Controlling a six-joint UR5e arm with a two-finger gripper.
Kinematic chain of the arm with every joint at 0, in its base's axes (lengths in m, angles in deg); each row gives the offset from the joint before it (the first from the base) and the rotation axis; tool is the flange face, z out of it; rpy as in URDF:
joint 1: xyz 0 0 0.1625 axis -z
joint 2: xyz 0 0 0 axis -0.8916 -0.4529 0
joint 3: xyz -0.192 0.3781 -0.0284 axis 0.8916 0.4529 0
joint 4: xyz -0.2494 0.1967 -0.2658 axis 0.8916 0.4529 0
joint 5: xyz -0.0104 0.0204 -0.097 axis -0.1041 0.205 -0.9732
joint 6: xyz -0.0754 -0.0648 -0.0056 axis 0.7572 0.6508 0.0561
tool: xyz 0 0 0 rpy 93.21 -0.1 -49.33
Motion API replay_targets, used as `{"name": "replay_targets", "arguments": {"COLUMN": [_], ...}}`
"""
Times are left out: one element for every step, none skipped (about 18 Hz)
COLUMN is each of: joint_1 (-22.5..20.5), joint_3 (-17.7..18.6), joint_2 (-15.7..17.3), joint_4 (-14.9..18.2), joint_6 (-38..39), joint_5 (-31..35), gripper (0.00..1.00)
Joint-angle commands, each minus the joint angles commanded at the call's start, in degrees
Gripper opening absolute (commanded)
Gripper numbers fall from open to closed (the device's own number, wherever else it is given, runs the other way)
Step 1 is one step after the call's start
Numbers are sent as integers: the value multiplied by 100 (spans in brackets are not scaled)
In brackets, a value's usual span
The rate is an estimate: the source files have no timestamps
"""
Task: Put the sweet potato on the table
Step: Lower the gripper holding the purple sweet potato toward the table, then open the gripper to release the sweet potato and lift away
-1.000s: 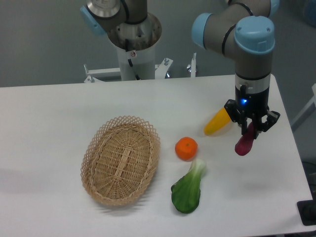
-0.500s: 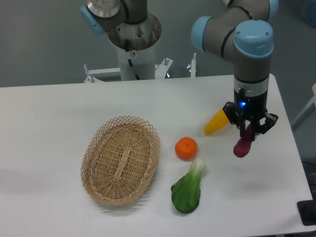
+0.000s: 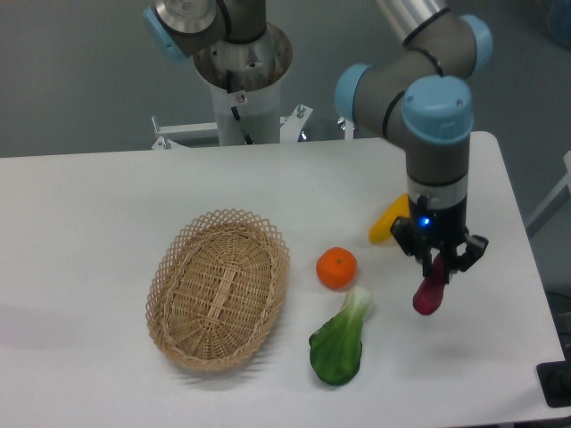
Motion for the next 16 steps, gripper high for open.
{"name": "replay_targets", "arguments": {"joint_1": [53,88,97,106,106,106,106,106,106,106,106,106,106,106,106,106], "joint_3": [9,9,9,9,0,0,-17,-17,0,18,53,123,132,141,150,141], "joint_2": [-114,-255,-386,-492,-563,-659,-747,-818,-871,-906,-941,-941,-915,-915,-915,-906], "joint_4": [-141,-290,-396,-475,-493,-520,-590,-651,-678,-678,-678,-687,-678,-678,-678,-678], "joint_6": [9,10,10,1,-34,-52,-61,-61,-70,-70,-70,-70,-70,-70,-70,-70], "joint_5": [70,149,298,465,562,589,589,589,589,589,589,589,589,589,589,589], "gripper": [18,18,18,18,18,18,18,18,18,18,18,18,19,20,21,26]}}
